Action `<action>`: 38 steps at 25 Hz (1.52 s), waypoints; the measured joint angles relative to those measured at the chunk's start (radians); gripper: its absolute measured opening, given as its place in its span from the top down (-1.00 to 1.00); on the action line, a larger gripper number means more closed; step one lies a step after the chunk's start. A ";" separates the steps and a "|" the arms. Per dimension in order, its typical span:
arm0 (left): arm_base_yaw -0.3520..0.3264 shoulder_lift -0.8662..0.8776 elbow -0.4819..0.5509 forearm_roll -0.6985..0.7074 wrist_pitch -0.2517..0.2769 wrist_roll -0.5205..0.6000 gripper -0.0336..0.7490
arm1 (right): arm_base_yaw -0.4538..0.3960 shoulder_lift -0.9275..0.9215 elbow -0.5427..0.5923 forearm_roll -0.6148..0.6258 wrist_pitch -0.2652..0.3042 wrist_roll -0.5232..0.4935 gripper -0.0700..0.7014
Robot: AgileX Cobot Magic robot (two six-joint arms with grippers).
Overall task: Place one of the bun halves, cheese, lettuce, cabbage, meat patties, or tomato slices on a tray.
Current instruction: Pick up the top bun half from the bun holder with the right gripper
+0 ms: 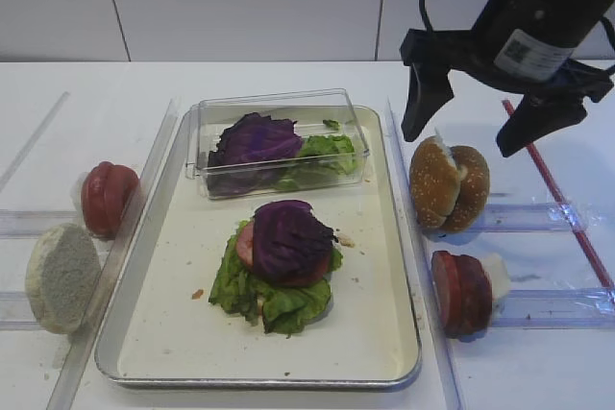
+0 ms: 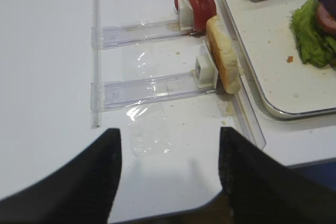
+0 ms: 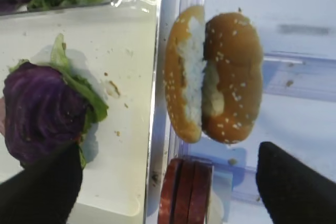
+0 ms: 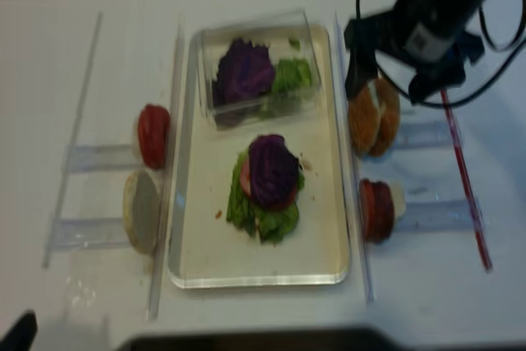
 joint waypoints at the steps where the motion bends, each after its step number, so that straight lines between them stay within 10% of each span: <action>1: 0.000 0.000 0.000 0.000 0.000 0.000 -0.09 | 0.000 0.007 -0.002 0.001 -0.016 -0.003 -0.90; 31: 0.000 0.000 0.000 0.000 0.000 0.000 -0.09 | 0.002 0.147 -0.009 0.118 -0.157 -0.090 -0.89; 38: 0.000 0.000 0.000 0.000 0.000 0.000 -0.09 | 0.002 0.157 -0.009 0.124 -0.141 -0.091 -0.52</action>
